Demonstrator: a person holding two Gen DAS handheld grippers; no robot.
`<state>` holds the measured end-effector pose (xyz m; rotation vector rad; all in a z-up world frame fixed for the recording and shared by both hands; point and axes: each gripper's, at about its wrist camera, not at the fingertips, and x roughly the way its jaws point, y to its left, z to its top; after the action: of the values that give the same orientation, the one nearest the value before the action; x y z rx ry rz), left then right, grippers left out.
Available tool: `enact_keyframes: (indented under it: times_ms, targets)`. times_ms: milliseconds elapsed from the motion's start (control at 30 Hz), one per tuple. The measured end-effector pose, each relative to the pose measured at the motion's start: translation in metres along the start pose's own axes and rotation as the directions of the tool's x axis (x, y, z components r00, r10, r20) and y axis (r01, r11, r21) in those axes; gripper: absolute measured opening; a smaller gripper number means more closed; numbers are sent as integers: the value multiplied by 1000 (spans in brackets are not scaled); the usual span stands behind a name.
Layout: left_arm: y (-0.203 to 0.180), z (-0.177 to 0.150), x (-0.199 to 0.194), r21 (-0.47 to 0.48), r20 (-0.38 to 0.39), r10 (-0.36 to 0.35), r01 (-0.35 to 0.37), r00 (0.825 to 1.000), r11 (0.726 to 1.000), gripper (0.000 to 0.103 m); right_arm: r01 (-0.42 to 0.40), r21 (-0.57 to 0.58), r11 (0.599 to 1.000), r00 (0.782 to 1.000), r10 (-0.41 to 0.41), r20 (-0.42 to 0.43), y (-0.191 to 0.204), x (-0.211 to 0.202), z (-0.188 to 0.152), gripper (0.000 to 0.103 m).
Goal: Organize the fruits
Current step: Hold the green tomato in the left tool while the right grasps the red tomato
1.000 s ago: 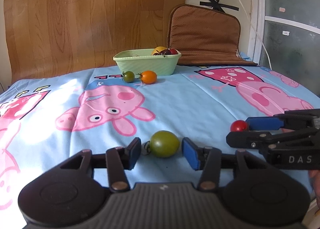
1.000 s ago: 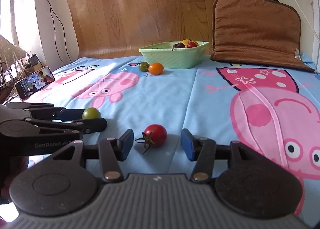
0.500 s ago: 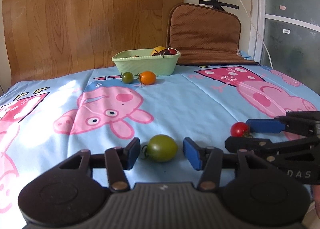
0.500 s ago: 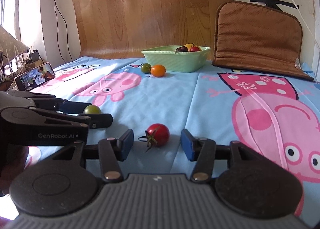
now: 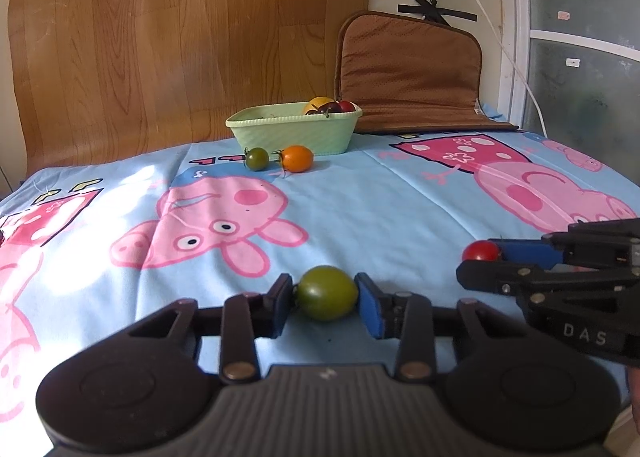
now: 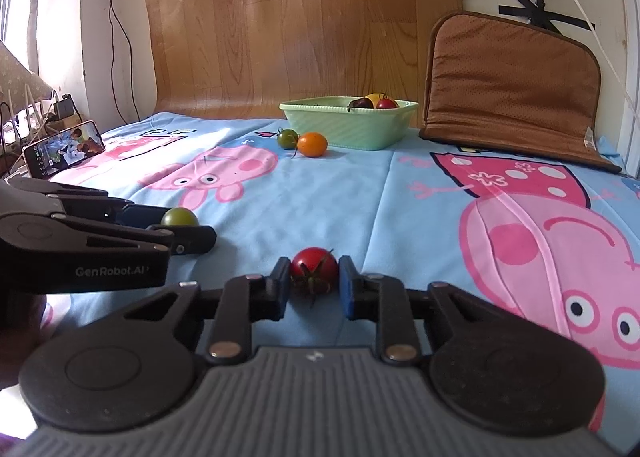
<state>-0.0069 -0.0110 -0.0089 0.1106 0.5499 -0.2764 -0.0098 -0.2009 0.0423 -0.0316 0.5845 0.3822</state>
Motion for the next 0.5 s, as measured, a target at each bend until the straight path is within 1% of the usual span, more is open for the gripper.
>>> enact_keyframes:
  times_ms: [500]
  targets:
    - [-2, -6, -6, 4, 23, 4, -4, 1000, 1000, 33, 25, -26, 999, 1000, -24, 10, 6, -1, -3, 28]
